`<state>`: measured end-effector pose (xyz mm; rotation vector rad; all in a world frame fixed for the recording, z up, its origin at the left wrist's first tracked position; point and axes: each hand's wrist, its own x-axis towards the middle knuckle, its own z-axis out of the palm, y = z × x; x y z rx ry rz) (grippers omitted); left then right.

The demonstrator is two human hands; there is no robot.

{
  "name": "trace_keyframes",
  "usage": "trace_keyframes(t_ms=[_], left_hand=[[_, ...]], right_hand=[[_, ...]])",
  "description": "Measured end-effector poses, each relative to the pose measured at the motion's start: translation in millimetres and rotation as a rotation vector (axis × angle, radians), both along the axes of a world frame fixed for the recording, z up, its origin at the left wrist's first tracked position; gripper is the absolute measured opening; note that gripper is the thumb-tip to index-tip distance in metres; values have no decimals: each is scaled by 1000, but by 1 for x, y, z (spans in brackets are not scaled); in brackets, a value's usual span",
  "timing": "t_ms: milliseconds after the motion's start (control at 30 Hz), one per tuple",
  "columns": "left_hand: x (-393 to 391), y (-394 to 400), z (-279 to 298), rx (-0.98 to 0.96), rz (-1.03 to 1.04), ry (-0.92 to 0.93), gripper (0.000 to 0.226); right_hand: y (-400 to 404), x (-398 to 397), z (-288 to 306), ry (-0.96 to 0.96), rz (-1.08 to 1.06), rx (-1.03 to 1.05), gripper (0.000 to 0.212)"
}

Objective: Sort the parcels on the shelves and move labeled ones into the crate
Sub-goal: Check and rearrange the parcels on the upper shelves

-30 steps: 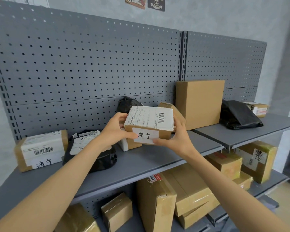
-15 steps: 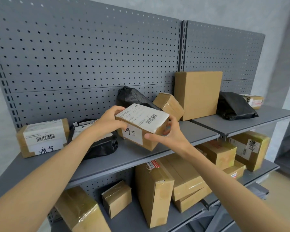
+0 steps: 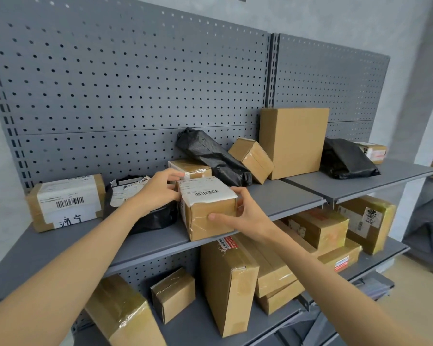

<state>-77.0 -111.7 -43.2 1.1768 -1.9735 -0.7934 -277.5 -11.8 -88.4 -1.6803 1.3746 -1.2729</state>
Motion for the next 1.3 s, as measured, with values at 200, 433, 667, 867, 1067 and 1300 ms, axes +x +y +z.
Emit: trace_keyframes(t_ms=[200,433,667,867,1067,1300], left_hand=[[4,-7,-3,-13,27,-3,50],[8,-12,6,-39,152,51,44],[-4,-17,16,40,174,41,39],[-17,-26,20,100,210,-12,46],[-19,-32,21,146,221,-37,51],[-14,-33,19,195,241,-46,58]], right_hand=[[-9,-1,3,-23,-2,66,50],[-36,-16,42,-291,-63,31,53],[-73,1,83,-4,56,-86,31],[-116,39,94,602,137,-51,36],[-145,49,84,760,-8,38,67],[-154,60,83,977,-166,180,71]])
